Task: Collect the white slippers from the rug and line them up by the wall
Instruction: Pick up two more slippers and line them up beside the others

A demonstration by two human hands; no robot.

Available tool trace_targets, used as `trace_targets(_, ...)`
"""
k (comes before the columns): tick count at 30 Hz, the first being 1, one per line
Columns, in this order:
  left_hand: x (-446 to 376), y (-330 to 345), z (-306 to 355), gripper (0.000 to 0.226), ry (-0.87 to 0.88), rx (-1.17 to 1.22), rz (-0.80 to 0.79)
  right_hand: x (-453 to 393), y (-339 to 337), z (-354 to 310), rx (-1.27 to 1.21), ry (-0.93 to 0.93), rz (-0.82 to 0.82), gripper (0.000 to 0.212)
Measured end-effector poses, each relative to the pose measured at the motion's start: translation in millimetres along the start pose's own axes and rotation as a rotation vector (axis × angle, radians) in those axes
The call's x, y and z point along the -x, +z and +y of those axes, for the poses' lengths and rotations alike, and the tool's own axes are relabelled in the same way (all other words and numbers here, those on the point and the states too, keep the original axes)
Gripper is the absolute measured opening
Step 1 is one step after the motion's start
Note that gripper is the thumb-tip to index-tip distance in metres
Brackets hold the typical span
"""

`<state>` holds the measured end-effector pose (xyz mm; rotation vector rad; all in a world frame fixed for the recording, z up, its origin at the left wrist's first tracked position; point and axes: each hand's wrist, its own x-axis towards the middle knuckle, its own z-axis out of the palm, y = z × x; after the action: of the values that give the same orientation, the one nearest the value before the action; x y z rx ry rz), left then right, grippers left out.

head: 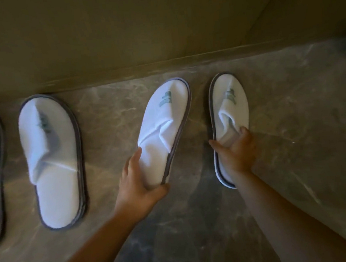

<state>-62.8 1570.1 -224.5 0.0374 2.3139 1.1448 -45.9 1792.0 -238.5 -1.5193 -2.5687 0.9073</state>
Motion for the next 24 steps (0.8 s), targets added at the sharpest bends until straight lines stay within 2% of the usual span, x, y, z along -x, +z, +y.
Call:
trace_targets(3, -2.6, 0.7, -7.8, 0.1, 0.02, -0.023, 0.035, -7.5, 3.1, -8.4, 0.005, -0.032, -0.017, 0.073)
trace_targets(7, 4.2, 5.6, 0.4, 0.102, -0.016, -0.051, 0.071, 19.8, 0.7, -25.2, -0.128, -0.255, 0.009, 0.064)
trace_targets(8, 6.2, 8.1, 2.6, 0.102, -0.014, -0.055, 0.087, 32.0, 3.0, -29.6, -0.222, -0.27, -0.072, 0.064)
trace_targets(11, 8.1, 16.9, 7.5, 0.105, 0.01, -0.073, 0.128, 63.0, 18.5, -41.3, -0.497, -0.159, -0.477, 0.063)
trace_targets(12, 7.5, 19.6, 8.4, 0.106, 0.011, -0.092, 0.129, 69.4, 25.6, -43.2, -0.519, -0.158, -0.529, 0.061)
trace_targets(17, 7.7, 12.4, 5.6, 0.106, 0.056, -0.178, 0.046, 77.4, 40.2, -50.5, -0.442, -0.184, -0.423, 0.055)
trace_targets(20, 5.9, -9.2, -6.3, 0.093, 0.095, -0.292, 0.115, 76.9, 46.5, -53.3, -0.379, -0.191, -0.49, 0.055)
trace_targets(24, 0.1, -40.1, -29.5, 0.082, 0.024, -0.437, 0.205, 82.2, 69.3, -65.9, -0.285, -0.288, -0.578, 0.054)
